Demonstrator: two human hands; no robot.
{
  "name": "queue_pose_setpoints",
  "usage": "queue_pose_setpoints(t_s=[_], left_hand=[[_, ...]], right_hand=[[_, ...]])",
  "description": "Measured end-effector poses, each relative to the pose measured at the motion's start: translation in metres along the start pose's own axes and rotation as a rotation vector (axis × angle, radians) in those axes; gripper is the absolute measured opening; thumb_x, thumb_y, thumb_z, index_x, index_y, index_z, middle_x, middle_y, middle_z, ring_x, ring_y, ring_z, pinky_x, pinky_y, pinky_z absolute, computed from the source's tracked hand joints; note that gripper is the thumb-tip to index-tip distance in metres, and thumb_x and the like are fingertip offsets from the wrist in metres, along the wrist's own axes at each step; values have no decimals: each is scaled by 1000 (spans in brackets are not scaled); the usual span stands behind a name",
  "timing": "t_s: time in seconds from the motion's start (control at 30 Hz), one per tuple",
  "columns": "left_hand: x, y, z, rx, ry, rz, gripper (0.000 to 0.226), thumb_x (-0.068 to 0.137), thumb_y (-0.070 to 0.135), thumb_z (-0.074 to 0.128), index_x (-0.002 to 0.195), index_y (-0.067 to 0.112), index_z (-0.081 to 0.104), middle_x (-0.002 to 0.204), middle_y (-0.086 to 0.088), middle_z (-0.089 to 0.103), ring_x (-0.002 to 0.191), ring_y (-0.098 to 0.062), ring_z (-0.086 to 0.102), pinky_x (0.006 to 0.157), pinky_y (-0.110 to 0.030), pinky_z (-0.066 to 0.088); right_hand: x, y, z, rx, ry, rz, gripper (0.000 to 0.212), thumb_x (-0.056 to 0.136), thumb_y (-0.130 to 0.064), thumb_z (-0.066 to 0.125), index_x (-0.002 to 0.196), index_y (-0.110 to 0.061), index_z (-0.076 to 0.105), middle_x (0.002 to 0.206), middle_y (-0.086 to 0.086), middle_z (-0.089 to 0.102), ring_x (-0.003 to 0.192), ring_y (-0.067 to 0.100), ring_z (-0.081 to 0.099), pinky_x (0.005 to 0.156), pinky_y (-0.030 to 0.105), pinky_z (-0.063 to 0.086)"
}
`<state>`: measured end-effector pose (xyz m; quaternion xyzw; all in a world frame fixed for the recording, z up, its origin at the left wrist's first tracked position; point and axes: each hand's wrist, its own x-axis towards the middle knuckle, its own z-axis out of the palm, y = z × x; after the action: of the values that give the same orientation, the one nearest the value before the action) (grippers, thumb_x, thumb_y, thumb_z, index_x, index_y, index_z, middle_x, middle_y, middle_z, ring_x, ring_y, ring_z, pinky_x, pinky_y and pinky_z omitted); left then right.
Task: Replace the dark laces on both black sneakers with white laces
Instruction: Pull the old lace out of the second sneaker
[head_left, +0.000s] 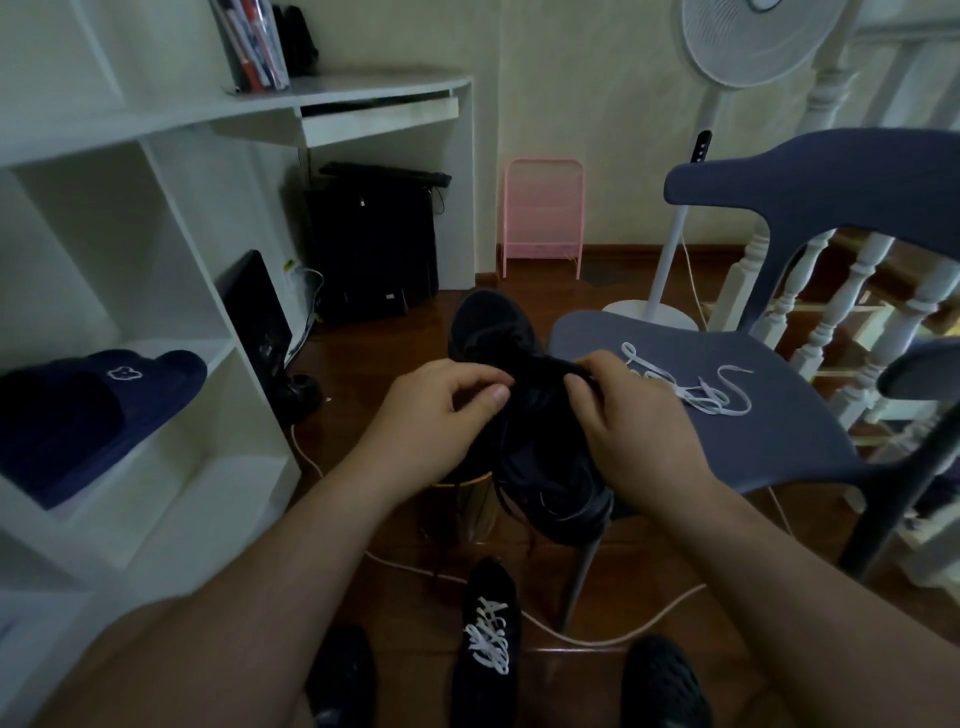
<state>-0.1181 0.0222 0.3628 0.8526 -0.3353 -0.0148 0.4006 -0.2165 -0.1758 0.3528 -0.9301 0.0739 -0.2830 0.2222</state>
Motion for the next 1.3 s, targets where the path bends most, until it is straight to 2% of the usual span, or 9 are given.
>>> queue_pose_setpoints(t_s=[0.1,0.37,0.53,0.67,0.77,0.87,1.1,1.17,1.3], left_hand=[[-1,-2,1,-33,-26,-29,28,108,42,53,132,45,68,117,25,58,110,5,53,86,-14,39],[4,-3,-5,45,-12,-23,18,108,26,55,101,37,67,102,17,62,92,4,57,76,-17,41],[6,9,1,-863,116,-259,28,112,10,42,96,20,63,74,9,63,60,-6,48,62,-25,38],[7,7,-8,-1083,-55,-204,16,88,7,56,100,18,58,70,4,50,58,-11,39,59,-28,32],[7,1,-10,-730,26,-168,32,80,-11,58,95,16,61,65,1,51,57,-14,48,58,-29,40],[7,-4,-7,-310,174,-120,23,91,3,73,86,26,68,70,-16,65,64,-32,63,66,-41,54],[12,-3,-16,-721,116,-477,49,102,58,46,77,21,66,52,3,40,49,-15,38,57,-31,33],[11,-7,-17,-490,144,-461,17,97,40,62,98,24,70,72,3,56,64,-17,51,61,-32,37],[7,-13,-14,-180,201,-359,77,82,22,74,147,44,40,135,2,50,120,-22,55,90,-39,53]], right_hand=[[-1,0,-2,2,-14,0,24,106,-39,47,112,-19,60,80,3,67,77,29,62,64,44,49],[-2,0,0,-7,-22,-37,25,106,-39,47,116,-21,62,83,2,69,79,28,63,64,42,48],[1,5,0,133,8,53,11,106,-38,49,101,-29,54,69,-11,53,67,18,54,57,36,33],[1,5,-1,108,-4,33,19,106,-37,47,110,-23,59,70,-14,50,72,20,55,62,34,34],[0,4,-1,110,-12,21,18,106,-37,48,109,-24,60,68,-13,52,69,21,56,60,35,36],[-2,2,-2,68,-10,-32,23,105,-38,47,113,-21,62,74,-5,62,74,26,62,61,40,44],[-1,11,0,63,-28,1,21,105,-38,47,108,-22,60,75,1,64,70,24,60,61,47,49],[-1,12,0,51,-24,4,20,106,-37,48,107,-21,60,75,1,64,71,24,60,60,45,47],[0,15,-1,41,-16,10,19,106,-36,49,104,-20,59,76,2,63,73,27,58,60,43,45]])
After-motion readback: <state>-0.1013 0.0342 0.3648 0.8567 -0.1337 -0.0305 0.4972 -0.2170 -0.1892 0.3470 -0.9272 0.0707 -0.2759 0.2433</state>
